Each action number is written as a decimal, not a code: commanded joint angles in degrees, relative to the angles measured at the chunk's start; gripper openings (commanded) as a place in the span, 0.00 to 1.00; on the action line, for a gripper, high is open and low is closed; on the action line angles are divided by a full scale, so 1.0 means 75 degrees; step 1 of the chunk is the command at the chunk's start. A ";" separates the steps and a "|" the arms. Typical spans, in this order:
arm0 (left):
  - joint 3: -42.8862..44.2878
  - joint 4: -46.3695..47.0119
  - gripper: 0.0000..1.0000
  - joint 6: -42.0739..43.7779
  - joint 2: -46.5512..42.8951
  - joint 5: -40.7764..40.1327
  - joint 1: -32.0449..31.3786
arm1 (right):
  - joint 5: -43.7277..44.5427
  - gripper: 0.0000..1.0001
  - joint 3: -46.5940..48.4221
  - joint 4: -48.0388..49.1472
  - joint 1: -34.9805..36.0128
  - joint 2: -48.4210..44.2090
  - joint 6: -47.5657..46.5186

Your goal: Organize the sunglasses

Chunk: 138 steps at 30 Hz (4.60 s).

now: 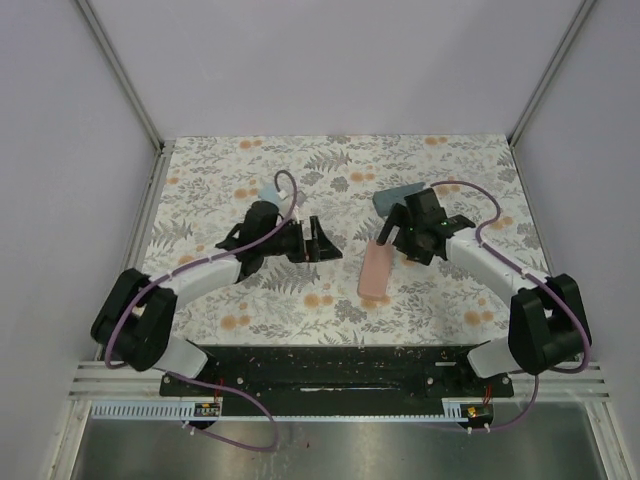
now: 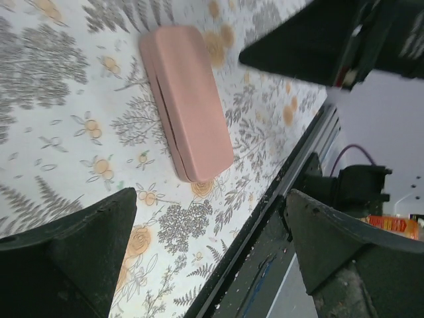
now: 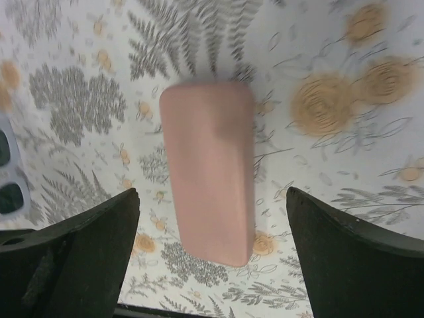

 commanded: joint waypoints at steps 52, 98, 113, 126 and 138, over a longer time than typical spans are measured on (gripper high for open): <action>-0.3174 0.7437 0.99 -0.4770 -0.2224 0.2730 0.2503 | -0.3313 0.47 0.0877 0.3344 0.1317 -0.0846 -0.0397; -0.2002 1.1548 0.79 -0.7061 -0.1004 0.1665 0.1484 | -0.6585 0.41 -0.0494 0.7752 0.1363 -0.0285 0.2733; -0.1849 1.1559 0.54 -0.7062 -0.0746 0.1794 0.1448 | -0.6633 0.38 -0.0341 0.7296 0.1387 -0.0120 0.2429; -0.2283 0.9748 0.35 -0.5448 -0.0452 0.1690 0.1378 | -0.4220 0.34 0.0140 0.3640 0.1387 -0.0378 0.0003; -0.1170 0.1775 0.35 -0.1015 -0.1238 -0.1204 0.0324 | -0.2168 0.37 -0.0165 0.2689 0.1598 -0.0003 -0.0736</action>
